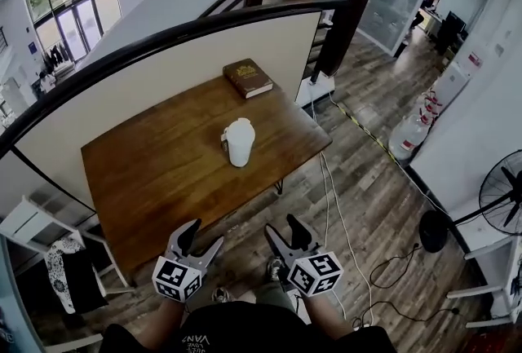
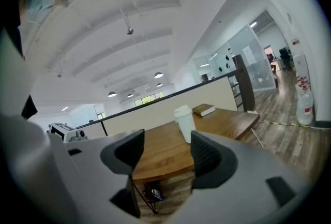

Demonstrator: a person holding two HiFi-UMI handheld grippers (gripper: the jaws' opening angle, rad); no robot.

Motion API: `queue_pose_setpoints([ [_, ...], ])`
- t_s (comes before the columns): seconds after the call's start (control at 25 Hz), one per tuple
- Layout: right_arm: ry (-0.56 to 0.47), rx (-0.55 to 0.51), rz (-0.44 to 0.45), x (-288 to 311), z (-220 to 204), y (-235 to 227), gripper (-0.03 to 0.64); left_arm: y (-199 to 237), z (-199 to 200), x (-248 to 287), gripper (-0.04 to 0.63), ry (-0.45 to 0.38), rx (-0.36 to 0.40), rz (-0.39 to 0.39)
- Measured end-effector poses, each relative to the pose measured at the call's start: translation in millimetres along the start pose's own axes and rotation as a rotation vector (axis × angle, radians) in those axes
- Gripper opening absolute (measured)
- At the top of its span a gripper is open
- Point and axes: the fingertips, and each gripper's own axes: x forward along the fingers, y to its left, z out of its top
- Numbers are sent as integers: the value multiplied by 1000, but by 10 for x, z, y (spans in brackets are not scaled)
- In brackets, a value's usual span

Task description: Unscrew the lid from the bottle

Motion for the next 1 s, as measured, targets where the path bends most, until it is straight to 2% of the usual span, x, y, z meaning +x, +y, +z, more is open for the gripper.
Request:
queue_pose_setpoints([
  [0.28,62,-56,147,361,282,-559,249,75,127,639,274,-14,-32,148],
  [0.56,94,-94,274,665,444,-1031,249,76,38,1179,287,-6,-50,282],
  [0.8,129,-118,379,886,547,-1140,249,174,-31,1440,298,17,-65,392],
  [1.0,132,-114,417,1114,576,-1166,249,336,-128,1683,304,37,-68,417],
])
